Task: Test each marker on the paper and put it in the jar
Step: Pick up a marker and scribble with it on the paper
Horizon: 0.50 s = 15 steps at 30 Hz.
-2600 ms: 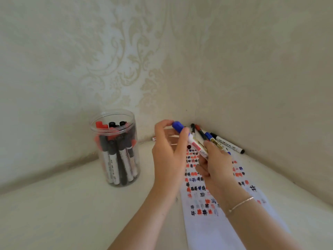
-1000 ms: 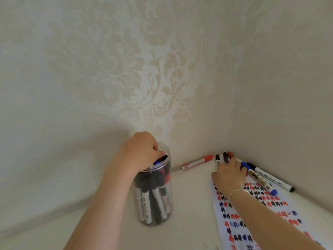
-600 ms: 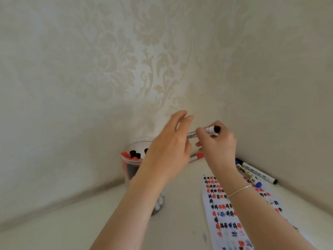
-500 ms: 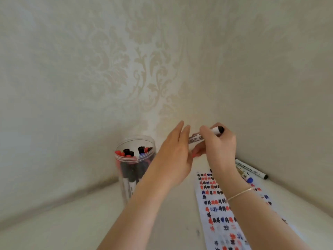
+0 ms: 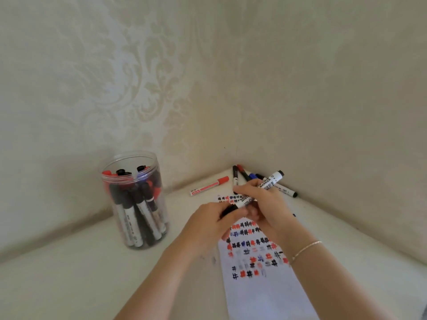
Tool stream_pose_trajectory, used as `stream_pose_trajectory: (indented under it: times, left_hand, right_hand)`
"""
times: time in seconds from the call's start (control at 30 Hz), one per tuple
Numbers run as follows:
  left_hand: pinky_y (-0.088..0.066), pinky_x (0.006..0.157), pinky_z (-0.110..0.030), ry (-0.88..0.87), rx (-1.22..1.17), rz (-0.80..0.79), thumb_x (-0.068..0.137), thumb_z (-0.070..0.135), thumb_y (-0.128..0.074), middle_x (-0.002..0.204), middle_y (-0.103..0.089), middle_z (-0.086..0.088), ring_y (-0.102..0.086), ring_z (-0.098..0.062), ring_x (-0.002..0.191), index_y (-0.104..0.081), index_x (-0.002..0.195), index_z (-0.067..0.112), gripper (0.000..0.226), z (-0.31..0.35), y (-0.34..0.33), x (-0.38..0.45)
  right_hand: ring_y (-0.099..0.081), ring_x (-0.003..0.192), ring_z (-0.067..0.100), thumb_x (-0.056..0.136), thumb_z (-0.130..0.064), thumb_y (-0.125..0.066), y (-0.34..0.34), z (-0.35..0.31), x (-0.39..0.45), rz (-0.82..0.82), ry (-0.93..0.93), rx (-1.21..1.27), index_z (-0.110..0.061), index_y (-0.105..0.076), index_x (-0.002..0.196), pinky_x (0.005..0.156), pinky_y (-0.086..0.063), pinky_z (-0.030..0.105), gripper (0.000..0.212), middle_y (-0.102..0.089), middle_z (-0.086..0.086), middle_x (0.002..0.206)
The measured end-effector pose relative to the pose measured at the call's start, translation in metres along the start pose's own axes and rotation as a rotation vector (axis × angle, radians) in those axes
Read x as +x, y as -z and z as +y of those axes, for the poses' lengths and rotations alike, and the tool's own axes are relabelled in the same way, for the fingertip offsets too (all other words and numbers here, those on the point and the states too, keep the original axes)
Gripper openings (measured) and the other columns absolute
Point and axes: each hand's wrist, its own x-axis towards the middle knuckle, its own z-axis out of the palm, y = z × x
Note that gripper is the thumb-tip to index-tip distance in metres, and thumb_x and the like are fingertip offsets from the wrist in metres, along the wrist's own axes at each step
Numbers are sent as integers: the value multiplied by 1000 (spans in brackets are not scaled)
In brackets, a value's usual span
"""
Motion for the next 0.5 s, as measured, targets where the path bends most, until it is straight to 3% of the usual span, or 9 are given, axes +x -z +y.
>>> stream_pose_trajectory:
  times: [0.13,0.23,0.3,0.37,0.43,0.5]
  left_hand:
    - [-52,72,-34,-32,-25,-57,87,59,-50,83,-72,-4,-66,-19,75,-71,90,23,42,3,-9,1]
    - [-46,67,-15,-30,-77,-119,95,41,-51,75,-70,12,-63,-3,68,-72,95,22,29,14,-12,-3]
    - [-46,79,-12,-37,-163,-146,97,37,-48,79,-72,17,-66,3,77,-72,93,26,26,19,-13,-4]
    - [-42,78,-9,-61,-202,-148,98,36,-46,73,-71,18,-63,9,71,-70,92,26,27,25,-11,-8]
    - [-44,78,-13,-87,-282,-134,96,44,-45,66,-67,9,-62,2,68,-72,96,18,37,23,-9,-13]
    - [-46,98,-22,-104,-410,-113,94,52,-43,91,-64,-7,-68,-14,98,-74,100,30,37,17,-6,-19]
  right_hand:
    - [-34,39,9,77,-4,-75,9,3,-9,-170,-135,-70,-11,-49,65,35,-33,17,29,-43,3,54]
    - [-34,37,10,80,-1,-70,12,4,-11,-173,-138,-91,-9,-49,59,36,-32,18,31,-42,3,49]
    - [-30,36,13,81,0,-64,12,1,-13,-186,-124,-110,-9,-46,55,37,-30,21,34,-37,4,44]
    - [-30,34,11,82,3,-59,13,-6,-15,-204,-136,-71,-10,-43,52,36,-30,20,36,-35,1,41]
    - [-27,30,7,80,7,-54,24,-17,-12,-147,-148,146,-12,-40,48,32,-24,15,39,-32,-2,39]
    - [-23,27,3,79,7,-52,44,-29,-6,-20,-95,328,-14,-37,46,29,-17,14,41,-29,-5,38]
